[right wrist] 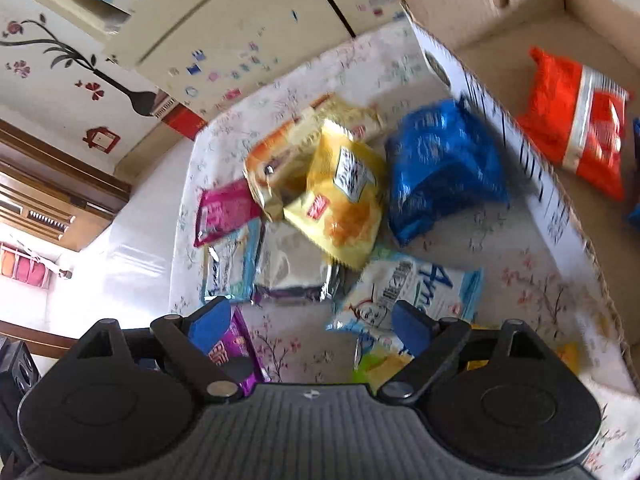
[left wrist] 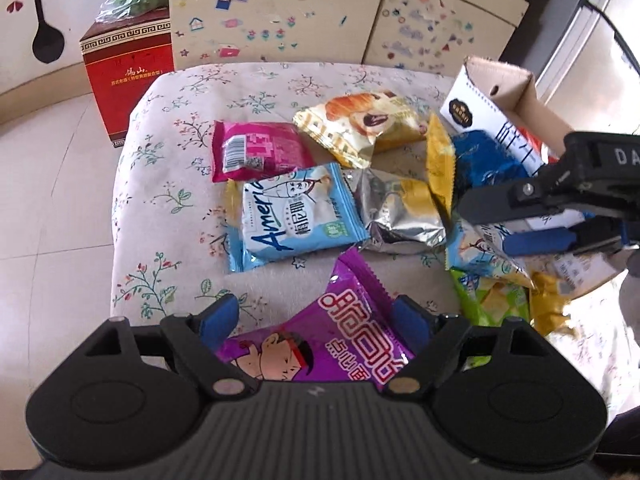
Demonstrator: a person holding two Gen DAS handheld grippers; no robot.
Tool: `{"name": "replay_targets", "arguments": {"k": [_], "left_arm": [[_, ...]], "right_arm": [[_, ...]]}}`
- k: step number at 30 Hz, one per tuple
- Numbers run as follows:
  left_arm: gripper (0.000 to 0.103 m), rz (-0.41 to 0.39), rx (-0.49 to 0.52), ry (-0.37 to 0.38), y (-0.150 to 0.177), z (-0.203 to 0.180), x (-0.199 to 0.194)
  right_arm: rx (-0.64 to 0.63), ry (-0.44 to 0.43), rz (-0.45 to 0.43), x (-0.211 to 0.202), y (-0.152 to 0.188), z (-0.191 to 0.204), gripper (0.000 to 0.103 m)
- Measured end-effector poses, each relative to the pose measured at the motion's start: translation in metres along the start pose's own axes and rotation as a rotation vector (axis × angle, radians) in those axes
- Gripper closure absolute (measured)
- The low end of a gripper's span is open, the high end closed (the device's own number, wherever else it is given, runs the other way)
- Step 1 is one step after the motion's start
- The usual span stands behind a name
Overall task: Organize snacks
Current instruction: 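Withdraw both tools from the box back over the snack pile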
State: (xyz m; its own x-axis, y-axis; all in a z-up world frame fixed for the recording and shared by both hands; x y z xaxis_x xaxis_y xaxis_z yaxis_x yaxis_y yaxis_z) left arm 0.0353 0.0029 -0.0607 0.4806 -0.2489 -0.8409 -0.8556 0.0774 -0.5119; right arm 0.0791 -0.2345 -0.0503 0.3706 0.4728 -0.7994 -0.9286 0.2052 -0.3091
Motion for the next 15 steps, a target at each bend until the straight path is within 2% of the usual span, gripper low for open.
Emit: {"name": "replay_targets", "arguments": {"k": [5, 8, 12, 15], "left_arm": [[0.018, 0.009, 0.022, 0.021, 0.007, -0.002, 0.000], [0.018, 0.002, 0.085, 0.013, 0.010, -0.008, 0.003], [0.018, -0.003, 0.157, 0.020, 0.013, -0.016, 0.002], [0.018, -0.002, 0.194, 0.039, 0.015, -0.022, 0.000]], "right_arm": [[-0.093, 0.177, -0.050, 0.002, -0.005, -0.002, 0.011], [-0.091, 0.232, -0.050, 0.008, -0.005, -0.008, 0.011], [-0.077, 0.227, 0.003, 0.018, -0.003, -0.007, 0.011], [-0.068, 0.145, 0.063, 0.021, 0.002, -0.004, 0.011]]}}
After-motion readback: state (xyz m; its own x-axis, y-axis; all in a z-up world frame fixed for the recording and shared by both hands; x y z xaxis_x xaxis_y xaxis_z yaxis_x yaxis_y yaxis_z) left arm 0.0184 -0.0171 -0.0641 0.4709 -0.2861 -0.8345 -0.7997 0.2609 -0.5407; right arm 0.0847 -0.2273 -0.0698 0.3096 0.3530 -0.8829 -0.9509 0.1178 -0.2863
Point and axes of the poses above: each gripper's, at about its wrist camera, not at the fingertips, and x roughly the way its jaws point, z to its left, y to its underside, the point moved 1 cm from there along x, roughly the way its jaws point, and after that the axes turned 1 degree about -z, right-handed, at the moved point
